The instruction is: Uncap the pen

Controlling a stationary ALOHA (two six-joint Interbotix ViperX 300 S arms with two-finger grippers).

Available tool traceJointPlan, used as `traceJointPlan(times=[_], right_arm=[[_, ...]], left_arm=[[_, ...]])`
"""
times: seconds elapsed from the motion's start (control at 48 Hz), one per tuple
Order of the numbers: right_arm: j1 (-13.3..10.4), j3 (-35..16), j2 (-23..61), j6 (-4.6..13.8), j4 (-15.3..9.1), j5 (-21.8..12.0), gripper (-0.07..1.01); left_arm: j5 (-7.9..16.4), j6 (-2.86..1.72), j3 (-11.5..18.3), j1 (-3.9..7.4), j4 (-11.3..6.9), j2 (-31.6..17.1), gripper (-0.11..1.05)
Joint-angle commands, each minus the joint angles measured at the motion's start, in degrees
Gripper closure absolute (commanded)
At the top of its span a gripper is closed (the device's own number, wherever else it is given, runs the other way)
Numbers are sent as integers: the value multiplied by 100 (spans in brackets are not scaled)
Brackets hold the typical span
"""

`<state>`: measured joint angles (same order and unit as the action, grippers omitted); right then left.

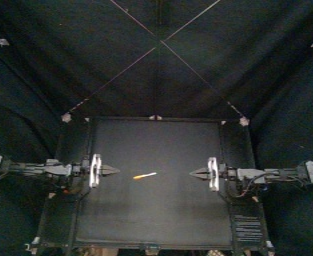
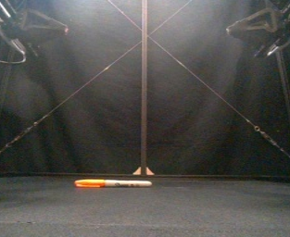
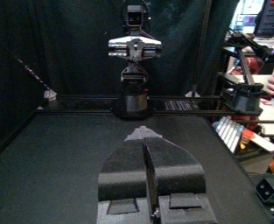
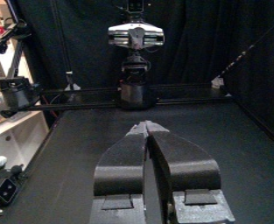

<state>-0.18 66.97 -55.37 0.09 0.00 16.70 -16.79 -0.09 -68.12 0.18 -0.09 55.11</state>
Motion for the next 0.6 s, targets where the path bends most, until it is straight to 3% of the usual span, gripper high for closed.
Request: traceJointPlan(times=[0.021,0.271,0.458,0.604], right_arm=[[-185,0,360,-9,-9,70,94],[-817,-475,2487,44,35,149,89],[-896,-1433,4289,-35,-97,88,83],[-932,-2127,5265,18,-308,-185,65]], left_arm=[[-62,26,-35,0,18,-246,104],[-79,-9,-149,-35,-26,-791,91],[-70,-9,-193,-53,-88,-1169,87],[-62,-18,-272,-53,-97,-1283,83]])
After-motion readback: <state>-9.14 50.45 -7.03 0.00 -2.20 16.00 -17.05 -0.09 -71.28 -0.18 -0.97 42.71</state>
